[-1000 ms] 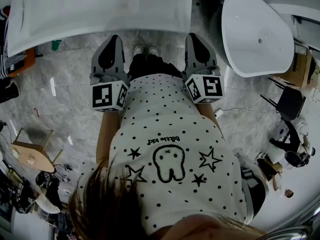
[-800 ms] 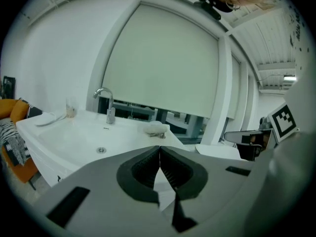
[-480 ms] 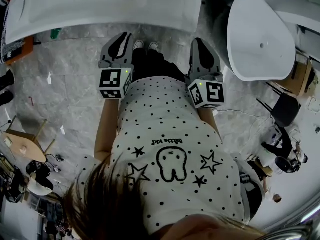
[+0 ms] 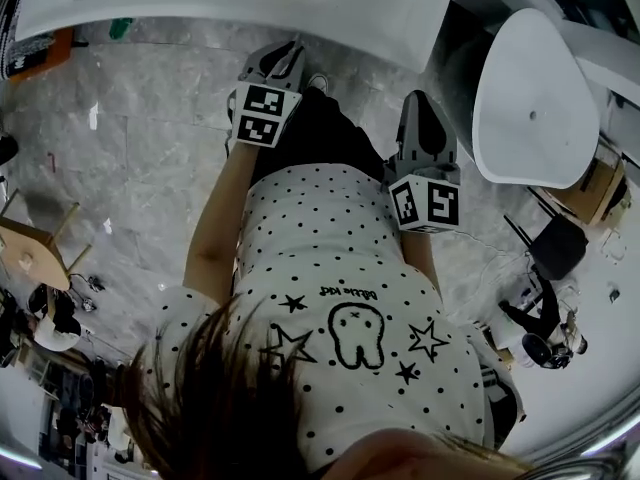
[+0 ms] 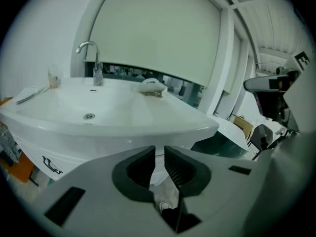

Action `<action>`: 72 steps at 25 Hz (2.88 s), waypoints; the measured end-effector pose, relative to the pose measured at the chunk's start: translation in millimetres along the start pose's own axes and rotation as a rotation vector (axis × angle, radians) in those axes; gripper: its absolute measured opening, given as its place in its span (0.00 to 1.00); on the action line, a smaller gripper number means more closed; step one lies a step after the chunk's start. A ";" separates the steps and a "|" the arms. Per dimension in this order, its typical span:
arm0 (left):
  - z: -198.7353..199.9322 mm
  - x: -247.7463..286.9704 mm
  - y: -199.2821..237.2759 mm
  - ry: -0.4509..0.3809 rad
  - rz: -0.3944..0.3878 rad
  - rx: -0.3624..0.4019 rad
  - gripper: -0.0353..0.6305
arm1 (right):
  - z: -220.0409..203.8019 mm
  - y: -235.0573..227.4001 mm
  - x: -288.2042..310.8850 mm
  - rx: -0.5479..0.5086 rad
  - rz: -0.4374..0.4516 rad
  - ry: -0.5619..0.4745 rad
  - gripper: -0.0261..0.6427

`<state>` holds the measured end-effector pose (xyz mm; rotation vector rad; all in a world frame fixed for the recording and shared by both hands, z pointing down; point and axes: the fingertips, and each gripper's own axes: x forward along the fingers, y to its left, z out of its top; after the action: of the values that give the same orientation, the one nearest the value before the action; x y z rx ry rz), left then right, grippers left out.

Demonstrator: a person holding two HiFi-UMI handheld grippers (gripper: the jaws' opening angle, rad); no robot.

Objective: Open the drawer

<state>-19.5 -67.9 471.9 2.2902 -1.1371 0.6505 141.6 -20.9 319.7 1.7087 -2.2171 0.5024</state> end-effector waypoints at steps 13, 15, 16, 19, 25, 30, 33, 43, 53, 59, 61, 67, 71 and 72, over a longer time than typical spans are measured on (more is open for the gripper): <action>-96.6 92.9 29.9 0.129 0.096 -0.059 0.23 | -22.4 18.4 24.5 0.016 0.056 0.047 0.06; -107.1 109.6 37.7 0.145 0.109 -0.061 0.23 | -28.8 20.5 27.1 0.019 0.061 0.067 0.06; -112.8 117.8 42.2 0.151 0.115 -0.064 0.24 | -33.6 21.3 28.6 0.022 0.062 0.078 0.06; -131.7 142.2 56.0 0.171 0.126 -0.076 0.25 | -53.1 21.7 36.0 0.031 0.061 0.108 0.06; -162.3 176.2 66.0 0.209 0.112 -0.108 0.27 | -79.6 18.5 48.3 0.063 0.042 0.150 0.06; -169.6 195.5 68.5 0.213 0.112 -0.096 0.27 | -86.0 10.7 56.2 0.089 0.015 0.160 0.06; -171.7 201.2 74.0 0.219 0.127 -0.094 0.27 | -90.6 9.6 58.0 0.100 0.002 0.171 0.06; -176.5 219.8 72.2 0.205 0.127 -0.110 0.27 | -104.0 4.1 59.3 0.122 -0.015 0.195 0.06; -178.6 216.7 69.1 0.207 0.134 -0.110 0.26 | -107.8 3.2 56.3 0.119 -0.022 0.206 0.06; -175.6 214.4 71.2 0.201 0.140 -0.110 0.26 | -109.8 6.3 58.2 0.114 -0.019 0.209 0.06; -174.4 214.3 70.2 0.202 0.139 -0.111 0.26 | -110.2 6.1 57.7 0.114 -0.018 0.210 0.06; -179.3 209.3 66.5 0.204 0.134 -0.118 0.26 | -109.9 8.0 56.4 0.113 -0.016 0.208 0.06; -187.8 205.6 61.8 0.219 0.126 -0.125 0.26 | -111.9 10.2 55.8 0.111 -0.012 0.209 0.06; -189.1 204.2 62.0 0.219 0.126 -0.126 0.26 | -112.2 12.0 56.3 0.111 -0.010 0.208 0.06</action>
<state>2.8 -102.8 754.0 1.9994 -1.1875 0.8317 118.3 -16.8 443.5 1.6362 -2.0670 0.7770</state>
